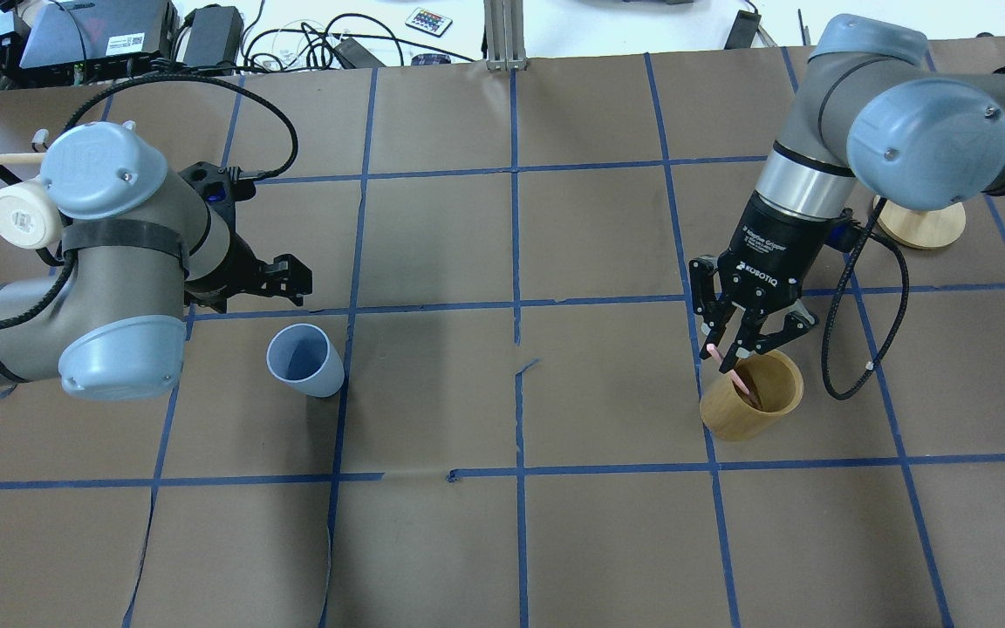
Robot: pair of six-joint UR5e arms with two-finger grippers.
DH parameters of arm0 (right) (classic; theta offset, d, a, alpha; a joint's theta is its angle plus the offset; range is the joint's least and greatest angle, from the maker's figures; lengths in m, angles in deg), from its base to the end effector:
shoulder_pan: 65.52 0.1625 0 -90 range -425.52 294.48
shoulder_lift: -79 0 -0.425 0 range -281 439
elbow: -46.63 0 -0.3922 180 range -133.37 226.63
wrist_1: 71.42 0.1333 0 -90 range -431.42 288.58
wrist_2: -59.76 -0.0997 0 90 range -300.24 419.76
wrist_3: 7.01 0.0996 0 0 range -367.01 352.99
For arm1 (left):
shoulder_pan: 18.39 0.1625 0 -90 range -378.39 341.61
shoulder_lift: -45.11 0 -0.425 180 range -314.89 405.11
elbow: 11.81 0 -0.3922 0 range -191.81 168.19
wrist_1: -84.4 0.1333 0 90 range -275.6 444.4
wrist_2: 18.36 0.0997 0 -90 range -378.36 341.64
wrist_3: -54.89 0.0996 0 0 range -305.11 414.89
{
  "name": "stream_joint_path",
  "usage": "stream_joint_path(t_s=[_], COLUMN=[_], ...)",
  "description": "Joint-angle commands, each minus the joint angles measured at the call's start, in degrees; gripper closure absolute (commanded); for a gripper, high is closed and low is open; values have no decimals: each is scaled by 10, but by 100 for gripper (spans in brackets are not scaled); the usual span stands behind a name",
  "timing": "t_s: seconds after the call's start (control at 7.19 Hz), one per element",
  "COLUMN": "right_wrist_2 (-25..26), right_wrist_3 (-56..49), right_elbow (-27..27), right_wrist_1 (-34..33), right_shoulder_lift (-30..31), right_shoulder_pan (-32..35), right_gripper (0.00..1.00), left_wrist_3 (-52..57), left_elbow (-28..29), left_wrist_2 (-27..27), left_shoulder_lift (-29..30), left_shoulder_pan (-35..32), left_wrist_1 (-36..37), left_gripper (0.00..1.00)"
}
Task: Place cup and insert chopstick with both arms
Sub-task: 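Grasp the blue cup with the left gripper while the right gripper grasps the chopstick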
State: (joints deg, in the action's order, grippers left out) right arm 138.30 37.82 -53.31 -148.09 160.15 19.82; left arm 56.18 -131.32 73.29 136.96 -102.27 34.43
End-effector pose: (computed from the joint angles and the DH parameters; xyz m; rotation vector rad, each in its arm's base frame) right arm 0.1145 -0.4801 0.3204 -1.3324 -2.6842 -0.9131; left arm -0.0804 -0.4735 0.2998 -0.1338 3.0916 -0.2312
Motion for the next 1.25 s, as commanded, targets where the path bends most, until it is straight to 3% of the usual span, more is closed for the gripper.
stream_joint_path(t_s=[0.0, 0.56, 0.7, 0.83, 0.97, 1.11], right_wrist_2=[-1, -1, -1, -1, -1, -1], right_wrist_3=[1, 0, 0, 1, 14, 18], right_elbow=[-1, 0, 0, 3, 9, 13], right_wrist_1=[0, 0, 0, 1, 5, 6], right_shoulder_lift=[0, 0, 0, 1, 1, 4], right_shoulder_pan=[0, 0, 0, 0, -1, -2], right_gripper=[68, 68, 83, 94, 94, 94], left_wrist_3=[16, 20, 21, 19, 19, 19], left_elbow=[-12, -55, -58, -68, -69, -65], left_wrist_2=[2, 0, 1, -3, -3, -3], left_shoulder_lift=[-3, -15, -4, 0, 1, 3], left_shoulder_pan=[0, 7, 11, 12, 12, 12], left_wrist_1=[15, 13, 11, -18, -21, -21], left_gripper=[0, 0, 0, 7, 37, 80])
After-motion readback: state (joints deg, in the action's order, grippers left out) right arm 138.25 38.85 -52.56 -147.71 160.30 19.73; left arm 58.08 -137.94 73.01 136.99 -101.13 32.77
